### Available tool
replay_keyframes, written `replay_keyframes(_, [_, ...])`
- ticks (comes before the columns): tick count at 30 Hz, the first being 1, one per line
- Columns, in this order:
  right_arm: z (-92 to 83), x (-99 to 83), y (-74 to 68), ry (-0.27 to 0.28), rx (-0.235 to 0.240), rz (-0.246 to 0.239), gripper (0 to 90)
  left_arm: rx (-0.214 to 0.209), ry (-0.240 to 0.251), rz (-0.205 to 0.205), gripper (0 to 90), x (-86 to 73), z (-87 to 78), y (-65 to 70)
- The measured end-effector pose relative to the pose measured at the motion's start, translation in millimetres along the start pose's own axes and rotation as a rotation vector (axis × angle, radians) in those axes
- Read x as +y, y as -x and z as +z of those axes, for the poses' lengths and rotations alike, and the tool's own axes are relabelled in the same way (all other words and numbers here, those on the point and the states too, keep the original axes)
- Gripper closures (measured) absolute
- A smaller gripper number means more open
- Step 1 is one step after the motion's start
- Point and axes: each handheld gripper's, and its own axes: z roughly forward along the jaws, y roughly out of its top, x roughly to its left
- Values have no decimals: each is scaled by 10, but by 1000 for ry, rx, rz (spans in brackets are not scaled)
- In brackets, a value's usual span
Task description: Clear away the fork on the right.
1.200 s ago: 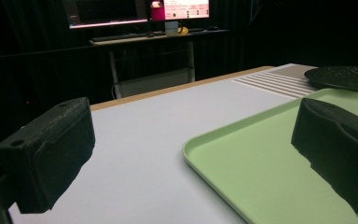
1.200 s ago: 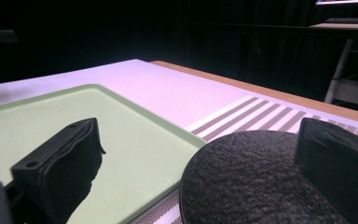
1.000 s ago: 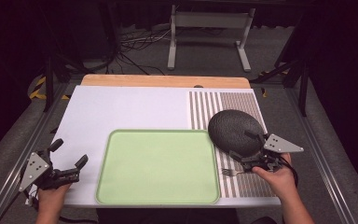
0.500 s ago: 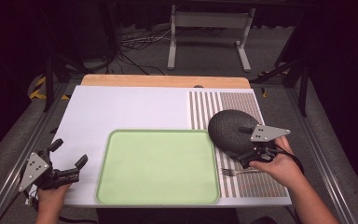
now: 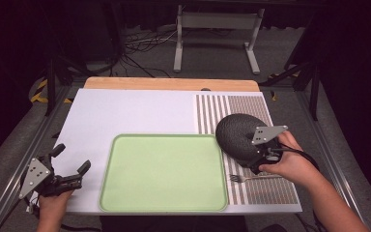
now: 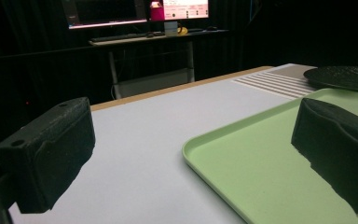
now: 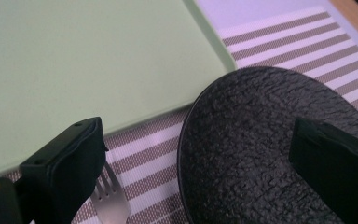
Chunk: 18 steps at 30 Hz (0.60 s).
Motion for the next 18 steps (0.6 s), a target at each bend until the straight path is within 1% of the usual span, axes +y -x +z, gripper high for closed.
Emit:
replay_keyframes(3, [10, -7, 16, -47, 5, -7, 42, 1, 1, 0, 1, -1, 0, -1])
replay_keyframes(6, [6, 2, 29, -93, 24, -22, 42, 0, 0, -2, 1, -1, 1, -2])
replay_keyframes(10, [5, 23, 25, -141, 28, -51, 44, 0, 0, -1, 1, -1, 1, -2])
replay_keyframes(11, [5, 23, 25, -141, 28, -51, 44, 0, 0, -1, 1, -1, 1, -2])
replay_keyframes(12, [7, 36, 22, -171, 32, -67, 44, 1, 0, -1, 1, -1, 0, -2])
replay_keyframes(16, [23, 48, 23, -210, 46, -93, 52, 1, 0, 0, 1, 0, -1, -2])
replay_keyframes(18, [25, 50, 24, -217, 51, -96, 53, 1, 1, -1, 1, -1, -1, -2])
